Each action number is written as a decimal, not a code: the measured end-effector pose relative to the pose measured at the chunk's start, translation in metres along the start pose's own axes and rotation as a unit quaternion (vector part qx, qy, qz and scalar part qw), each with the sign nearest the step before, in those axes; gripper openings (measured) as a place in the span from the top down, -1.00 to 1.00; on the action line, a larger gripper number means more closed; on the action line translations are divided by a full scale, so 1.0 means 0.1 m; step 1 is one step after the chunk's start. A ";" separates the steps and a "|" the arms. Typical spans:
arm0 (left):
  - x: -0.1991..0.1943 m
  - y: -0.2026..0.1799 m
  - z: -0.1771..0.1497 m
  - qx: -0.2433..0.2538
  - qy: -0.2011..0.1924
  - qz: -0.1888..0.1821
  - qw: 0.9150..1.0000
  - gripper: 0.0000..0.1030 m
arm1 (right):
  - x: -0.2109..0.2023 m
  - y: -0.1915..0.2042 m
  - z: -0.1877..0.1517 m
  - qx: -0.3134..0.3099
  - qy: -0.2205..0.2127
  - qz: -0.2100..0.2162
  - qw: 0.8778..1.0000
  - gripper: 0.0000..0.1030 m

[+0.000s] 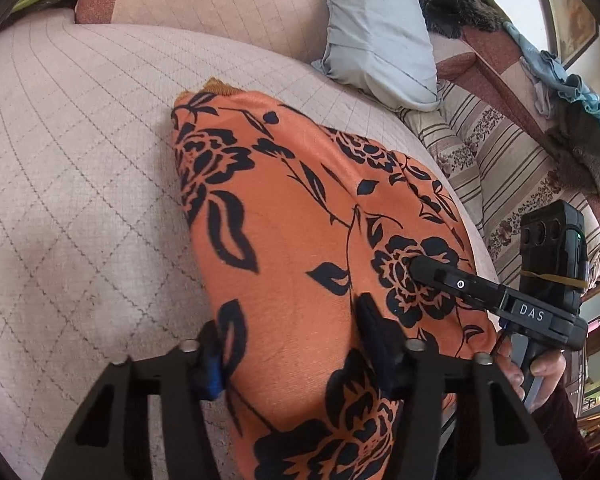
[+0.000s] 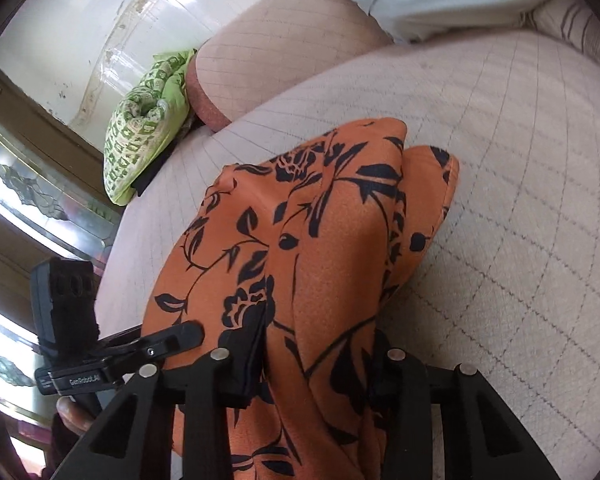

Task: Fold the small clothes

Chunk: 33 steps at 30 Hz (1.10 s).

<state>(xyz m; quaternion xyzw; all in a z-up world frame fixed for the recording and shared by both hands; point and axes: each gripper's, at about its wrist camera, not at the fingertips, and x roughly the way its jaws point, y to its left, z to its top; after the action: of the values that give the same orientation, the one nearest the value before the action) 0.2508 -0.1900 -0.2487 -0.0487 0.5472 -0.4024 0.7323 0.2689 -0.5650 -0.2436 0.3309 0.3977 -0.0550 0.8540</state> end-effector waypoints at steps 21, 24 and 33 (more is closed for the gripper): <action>-0.99 0.35 -0.26 -0.009 -0.078 0.080 0.994 0.14 | -0.02 0.94 -0.33 -0.073 -0.020 0.070 0.995 0.28; -1.00 0.40 -0.33 -0.017 -0.069 0.086 0.994 0.14 | 0.09 0.97 -0.39 -0.071 0.000 0.075 0.995 0.28; -0.90 0.52 -0.45 -0.043 -0.043 0.108 0.992 -0.14 | 0.32 0.88 -0.44 -0.061 0.046 0.030 0.997 0.04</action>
<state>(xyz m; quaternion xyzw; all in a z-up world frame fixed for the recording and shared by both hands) 0.2341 -0.0808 -0.2244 -0.0376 0.5337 -0.2946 0.7918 0.2934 -0.4640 -0.2408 0.2917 0.4288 0.0104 0.8550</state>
